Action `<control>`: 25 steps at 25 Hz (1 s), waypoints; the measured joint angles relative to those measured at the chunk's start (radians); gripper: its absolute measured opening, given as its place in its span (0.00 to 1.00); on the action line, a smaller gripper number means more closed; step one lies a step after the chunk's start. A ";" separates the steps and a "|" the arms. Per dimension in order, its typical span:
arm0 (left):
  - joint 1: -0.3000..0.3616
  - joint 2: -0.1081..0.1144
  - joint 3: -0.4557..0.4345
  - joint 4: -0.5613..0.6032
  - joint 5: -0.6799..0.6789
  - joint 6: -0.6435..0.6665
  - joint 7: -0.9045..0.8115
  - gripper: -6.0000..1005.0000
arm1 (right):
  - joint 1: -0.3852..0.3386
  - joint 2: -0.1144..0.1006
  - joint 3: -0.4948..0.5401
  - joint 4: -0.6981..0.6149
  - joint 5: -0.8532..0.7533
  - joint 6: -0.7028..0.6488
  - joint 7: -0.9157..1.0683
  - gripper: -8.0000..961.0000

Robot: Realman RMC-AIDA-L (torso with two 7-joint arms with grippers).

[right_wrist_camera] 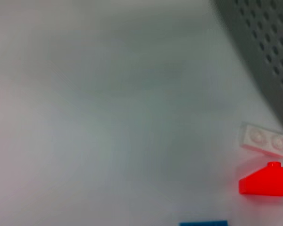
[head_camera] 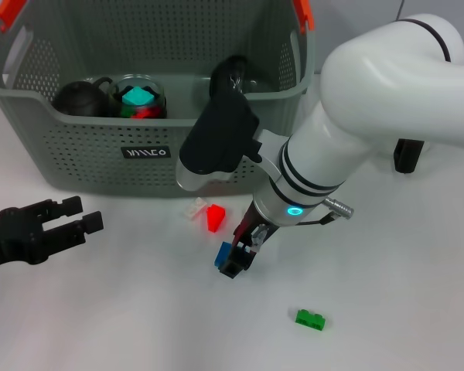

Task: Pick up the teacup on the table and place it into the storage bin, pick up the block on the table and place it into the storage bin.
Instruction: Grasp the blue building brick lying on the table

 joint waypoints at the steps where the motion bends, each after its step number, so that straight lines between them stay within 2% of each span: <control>1: 0.000 0.000 0.000 0.000 0.000 0.000 0.000 0.64 | -0.001 0.000 -0.001 0.000 0.000 0.002 -0.001 0.68; 25: 0.001 -0.002 -0.003 0.000 0.014 -0.009 0.000 0.64 | -0.011 0.000 -0.059 0.001 0.018 0.044 -0.040 0.67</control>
